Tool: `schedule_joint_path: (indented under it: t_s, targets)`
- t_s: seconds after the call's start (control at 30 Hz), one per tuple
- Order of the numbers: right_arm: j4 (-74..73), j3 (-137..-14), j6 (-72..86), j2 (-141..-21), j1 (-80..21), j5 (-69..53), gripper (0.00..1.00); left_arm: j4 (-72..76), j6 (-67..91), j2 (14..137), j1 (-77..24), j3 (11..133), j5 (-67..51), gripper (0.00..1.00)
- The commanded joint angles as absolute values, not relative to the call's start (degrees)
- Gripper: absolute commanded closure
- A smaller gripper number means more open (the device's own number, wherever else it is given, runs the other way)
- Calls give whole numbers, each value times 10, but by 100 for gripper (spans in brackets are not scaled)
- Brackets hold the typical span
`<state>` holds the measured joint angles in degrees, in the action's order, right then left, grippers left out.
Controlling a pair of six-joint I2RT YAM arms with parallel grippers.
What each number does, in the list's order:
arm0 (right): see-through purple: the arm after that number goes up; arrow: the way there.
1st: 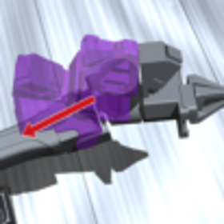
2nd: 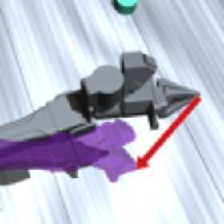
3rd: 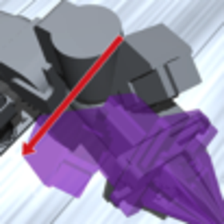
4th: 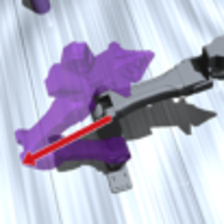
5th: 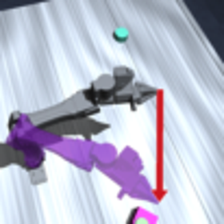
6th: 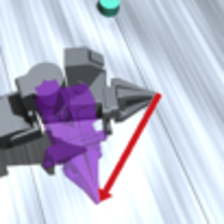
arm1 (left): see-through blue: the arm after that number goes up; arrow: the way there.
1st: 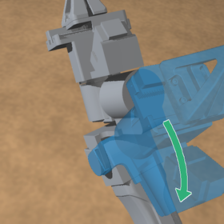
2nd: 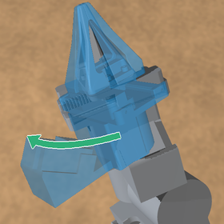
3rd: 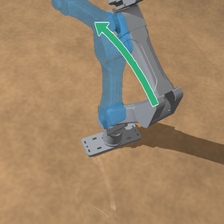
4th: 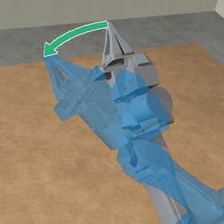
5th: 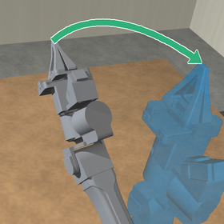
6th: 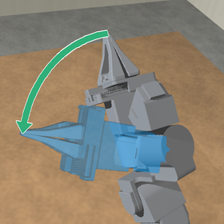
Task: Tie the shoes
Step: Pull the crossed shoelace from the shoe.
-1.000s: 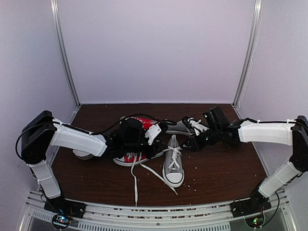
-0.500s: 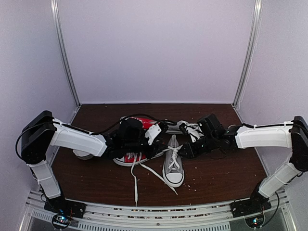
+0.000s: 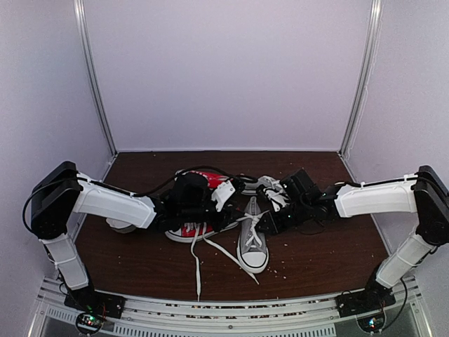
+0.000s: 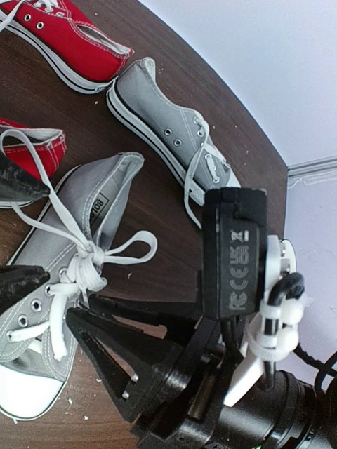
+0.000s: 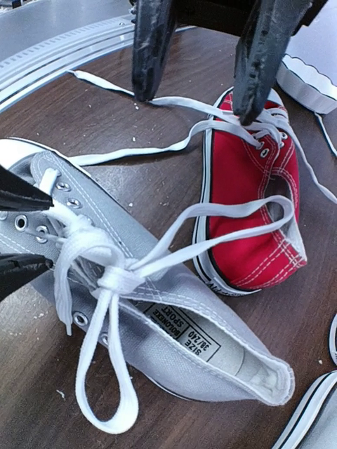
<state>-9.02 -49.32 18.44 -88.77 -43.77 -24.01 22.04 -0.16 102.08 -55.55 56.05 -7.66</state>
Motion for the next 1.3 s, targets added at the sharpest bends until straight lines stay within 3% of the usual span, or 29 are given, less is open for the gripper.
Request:
schedule_joint_path:
  t_s: [0.0,0.17,1.27]
  targets:
    - [-81,-508,187,-896,-442,-242,86,231,-8,1018,-554,562,-71,68]
    - [-90,-508,185,-892,-442,-245,100,230,-9,1018,-554,562,-69,68]
    - [-226,-420,162,-831,-442,-302,100,211,-16,1027,-553,570,-58,68]
